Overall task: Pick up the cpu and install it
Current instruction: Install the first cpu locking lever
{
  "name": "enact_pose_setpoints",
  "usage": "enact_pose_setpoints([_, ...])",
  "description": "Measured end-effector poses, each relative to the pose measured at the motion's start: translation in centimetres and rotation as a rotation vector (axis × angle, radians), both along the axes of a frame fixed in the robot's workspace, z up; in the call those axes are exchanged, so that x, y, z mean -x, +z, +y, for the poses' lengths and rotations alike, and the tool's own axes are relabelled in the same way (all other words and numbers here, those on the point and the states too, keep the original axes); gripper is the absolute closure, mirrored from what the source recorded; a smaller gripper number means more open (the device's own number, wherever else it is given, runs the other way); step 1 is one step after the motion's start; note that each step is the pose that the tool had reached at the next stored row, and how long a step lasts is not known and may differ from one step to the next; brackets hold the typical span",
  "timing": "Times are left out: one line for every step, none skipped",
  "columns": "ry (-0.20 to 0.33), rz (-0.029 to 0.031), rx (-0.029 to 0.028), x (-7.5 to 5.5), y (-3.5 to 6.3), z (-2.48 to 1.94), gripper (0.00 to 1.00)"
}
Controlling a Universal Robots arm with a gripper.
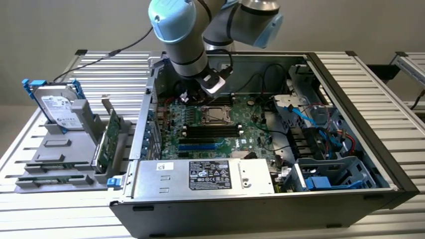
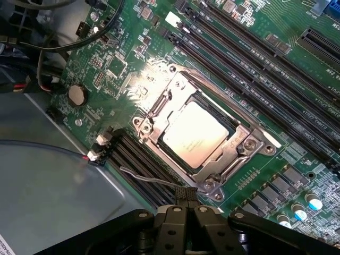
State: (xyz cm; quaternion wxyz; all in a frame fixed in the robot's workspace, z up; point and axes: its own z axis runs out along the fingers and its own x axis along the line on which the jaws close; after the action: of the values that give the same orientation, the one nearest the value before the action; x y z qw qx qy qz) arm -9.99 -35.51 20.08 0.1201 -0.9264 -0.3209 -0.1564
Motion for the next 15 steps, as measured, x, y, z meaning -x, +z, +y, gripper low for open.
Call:
enact_pose_setpoints([0.000, 0.0000, 0.0001, -0.1, -0.01, 0.00, 0.89])
enact_pose_setpoints([0.000, 0.0001, 0.0001, -0.2, -0.01, 0.00, 0.89])
enact_pose_setpoints([0.000, 0.0001, 0.0000, -0.3, -0.02, 0.00, 0.89])
enact_pose_setpoints([0.000, 0.0000, 0.0000, -0.4, -0.03, 0.00, 0.89])
enact_pose_setpoints([0.000, 0.0001, 0.0001, -0.5, -0.04, 0.00, 0.89])
enact_pose_setpoints([0.001, 0.0001, 0.0000, -0.6, -0.05, 0.00, 0.89])
enact_pose_setpoints([0.001, 0.0001, 0.0001, -0.7, -0.06, 0.00, 0.89])
enact_pose_setpoints([0.001, 0.0001, 0.0001, -0.8, -0.07, 0.00, 0.89])
enact_pose_setpoints([0.001, 0.0000, 0.0000, -0.9, -0.08, 0.00, 0.89])
enact_pose_setpoints([0.001, 0.0001, 0.0000, -1.0, -0.09, 0.00, 0.89])
enact_pose_setpoints([0.001, 0.0001, 0.0000, -1.2, -0.10, 0.00, 0.89])
enact_pose_setpoints([0.001, 0.0001, 0.0001, -1.3, -0.11, 0.00, 0.89])
enact_pose_setpoints([0.001, 0.0000, 0.0000, -1.4, -0.14, 0.00, 0.89])
enact_pose_setpoints([0.001, 0.0001, 0.0001, -1.5, -0.17, 0.00, 0.89])
enact_pose_setpoints([0.001, 0.0002, 0.0002, -1.5, -0.20, -0.01, 0.89])
